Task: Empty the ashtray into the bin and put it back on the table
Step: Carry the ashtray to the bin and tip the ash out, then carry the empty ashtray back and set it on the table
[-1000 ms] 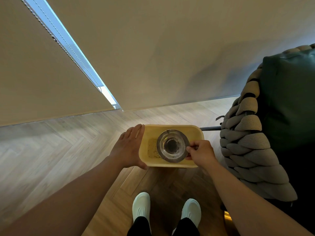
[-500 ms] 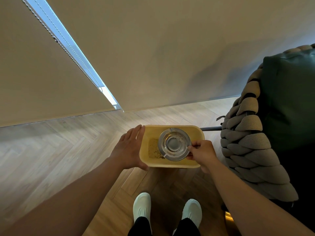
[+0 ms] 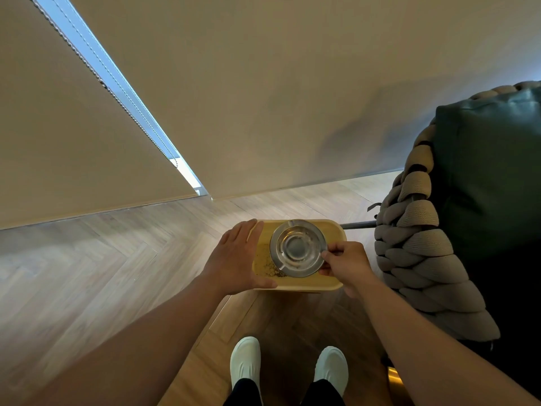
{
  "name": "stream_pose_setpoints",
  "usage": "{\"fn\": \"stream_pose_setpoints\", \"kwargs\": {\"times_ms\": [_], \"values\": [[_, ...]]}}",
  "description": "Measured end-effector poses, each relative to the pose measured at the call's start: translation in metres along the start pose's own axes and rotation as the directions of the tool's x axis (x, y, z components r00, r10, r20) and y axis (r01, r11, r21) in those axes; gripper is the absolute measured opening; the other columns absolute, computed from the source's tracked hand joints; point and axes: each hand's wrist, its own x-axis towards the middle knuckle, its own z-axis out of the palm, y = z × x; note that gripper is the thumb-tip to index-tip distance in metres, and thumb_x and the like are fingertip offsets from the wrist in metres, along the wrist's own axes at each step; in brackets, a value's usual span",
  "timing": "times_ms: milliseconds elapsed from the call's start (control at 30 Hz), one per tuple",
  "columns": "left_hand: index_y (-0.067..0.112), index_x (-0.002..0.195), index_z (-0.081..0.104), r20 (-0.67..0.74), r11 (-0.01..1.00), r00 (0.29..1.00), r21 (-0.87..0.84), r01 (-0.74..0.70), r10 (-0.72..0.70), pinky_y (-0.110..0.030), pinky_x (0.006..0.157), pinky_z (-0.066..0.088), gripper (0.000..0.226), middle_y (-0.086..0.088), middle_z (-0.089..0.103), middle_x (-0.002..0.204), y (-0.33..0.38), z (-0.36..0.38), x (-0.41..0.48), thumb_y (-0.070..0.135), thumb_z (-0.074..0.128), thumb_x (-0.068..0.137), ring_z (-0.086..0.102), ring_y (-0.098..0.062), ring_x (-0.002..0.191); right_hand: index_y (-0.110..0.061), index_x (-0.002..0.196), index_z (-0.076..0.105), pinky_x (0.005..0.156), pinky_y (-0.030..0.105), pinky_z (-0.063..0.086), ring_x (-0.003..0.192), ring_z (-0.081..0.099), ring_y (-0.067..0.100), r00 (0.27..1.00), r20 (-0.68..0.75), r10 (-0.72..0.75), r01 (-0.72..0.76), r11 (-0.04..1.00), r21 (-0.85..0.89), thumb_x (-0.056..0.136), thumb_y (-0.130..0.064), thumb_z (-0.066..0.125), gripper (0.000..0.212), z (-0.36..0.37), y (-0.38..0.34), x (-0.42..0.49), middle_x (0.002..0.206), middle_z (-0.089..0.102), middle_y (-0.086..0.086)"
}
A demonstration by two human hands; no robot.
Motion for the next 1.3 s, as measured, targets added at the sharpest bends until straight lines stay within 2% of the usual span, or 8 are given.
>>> {"fn": "stream_pose_setpoints", "kwargs": {"times_ms": [333,633,700,800,867,1067,1200,1300], "values": [[0.028,0.157,0.019,-0.024,0.987,0.997,-0.138,-0.08,0.077,-0.042,0.122,0.028,0.122,0.005,0.033,0.16,0.014,-0.006,-0.004,0.087,0.064,0.059,0.031,-0.019,0.147,-0.01,0.089,0.066,0.059,0.029,0.058,0.078,0.071,0.025,0.997,0.07,0.018,-0.023,0.998,0.06,0.091,-0.001,0.063,0.01,-0.001,-0.01,-0.019,0.093,0.07,0.015],[0.036,0.15,0.012,-0.036,0.975,0.998,-0.217,-0.055,0.048,-0.035,0.109,0.038,0.124,0.004,0.05,0.147,0.026,-0.014,-0.013,0.09,0.062,0.05,0.049,-0.019,0.132,-0.008,0.095,0.067,0.058,0.027,0.058,0.076,0.071,0.024,0.991,0.136,-0.002,-0.004,0.999,0.045,0.091,-0.002,0.065,0.008,-0.001,-0.016,-0.038,0.091,0.071,0.014],[0.037,0.15,0.014,-0.044,0.97,0.998,-0.234,-0.063,0.054,-0.034,0.107,0.039,0.123,0.005,0.05,0.147,0.027,-0.018,-0.014,0.089,0.065,0.05,0.05,-0.019,0.131,-0.007,0.104,0.066,0.06,0.029,0.06,0.076,0.072,0.024,0.992,0.12,-0.026,0.024,1.0,0.018,0.09,-0.002,0.066,0.014,-0.002,-0.019,-0.043,0.092,0.071,0.014],[0.045,0.143,0.018,-0.079,0.952,0.995,-0.293,-0.085,0.064,-0.027,0.1,0.035,0.116,0.007,0.052,0.145,0.032,-0.032,-0.022,0.088,0.068,0.048,0.052,-0.017,0.128,-0.026,0.119,0.057,0.069,0.036,0.063,0.072,0.074,0.023,0.987,0.134,-0.09,0.1,0.993,-0.068,0.091,-0.002,0.065,0.037,-0.006,-0.028,-0.058,0.086,0.072,0.013],[0.047,0.14,0.019,-0.098,0.943,0.992,-0.318,-0.102,0.074,-0.026,0.097,0.033,0.113,0.007,0.053,0.144,0.038,-0.044,-0.031,0.088,0.069,0.048,0.053,-0.015,0.125,-0.032,0.132,0.051,0.069,0.035,0.063,0.068,0.074,0.023,0.978,0.156,-0.138,0.156,0.982,-0.108,0.092,-0.001,0.062,0.051,-0.009,-0.036,-0.072,0.082,0.07,0.013],[0.047,0.143,0.021,-0.02,0.944,0.996,-0.318,-0.091,0.089,-0.027,0.095,0.043,0.116,0.011,0.053,0.142,0.055,-0.084,-0.069,0.084,0.075,0.048,0.048,-0.003,0.117,-0.032,0.141,0.048,0.064,0.027,0.061,0.072,0.071,0.022,0.957,0.186,-0.224,0.263,0.938,-0.224,0.094,-0.001,0.058,0.056,-0.024,-0.059,-0.133,0.088,0.068,0.015],[0.043,0.144,0.028,-0.018,0.943,0.992,-0.31,-0.122,0.122,-0.032,0.099,0.051,0.115,0.014,0.054,0.14,0.069,-0.122,-0.098,0.082,0.078,0.048,0.051,-0.003,0.114,-0.028,0.146,0.04,0.071,0.03,0.061,0.078,0.07,0.021,0.943,0.197,-0.266,0.316,0.904,-0.289,0.096,-0.015,0.059,0.056,-0.032,-0.07,-0.179,0.088,0.068,0.01],[0.043,0.141,0.034,-0.055,0.925,0.984,-0.335,-0.178,0.169,-0.034,0.093,0.055,0.11,0.016,0.06,0.132,0.082,-0.147,-0.12,0.077,0.082,0.048,0.055,-0.002,0.108,-0.027,0.149,0.034,0.076,0.025,0.053,0.082,0.062,0.008,0.92,0.233,-0.315,0.385,0.834,-0.395,0.088,-0.045,0.067,0.072,-0.034,-0.073,-0.213,0.1,0.062,-0.006]]}}
